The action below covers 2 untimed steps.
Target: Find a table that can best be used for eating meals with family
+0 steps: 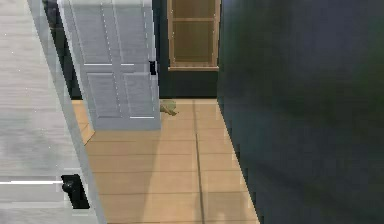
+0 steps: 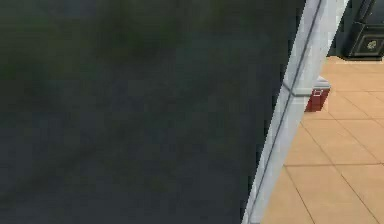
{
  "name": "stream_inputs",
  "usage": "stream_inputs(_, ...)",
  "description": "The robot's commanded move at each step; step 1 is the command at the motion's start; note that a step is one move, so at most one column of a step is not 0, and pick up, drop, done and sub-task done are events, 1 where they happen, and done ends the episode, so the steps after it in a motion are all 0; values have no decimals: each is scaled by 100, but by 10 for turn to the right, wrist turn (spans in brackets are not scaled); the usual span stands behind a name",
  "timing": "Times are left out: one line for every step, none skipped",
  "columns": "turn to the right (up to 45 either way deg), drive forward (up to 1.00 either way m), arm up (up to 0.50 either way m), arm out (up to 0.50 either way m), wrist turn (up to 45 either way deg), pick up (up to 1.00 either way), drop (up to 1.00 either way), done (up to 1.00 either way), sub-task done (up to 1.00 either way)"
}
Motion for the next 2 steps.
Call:
stream_inputs(0, 25, 0, 0, 0, 0, 0, 0, 0)
stream_inputs(0, 30, 0, 0, 0, 0, 0, 0, 0)
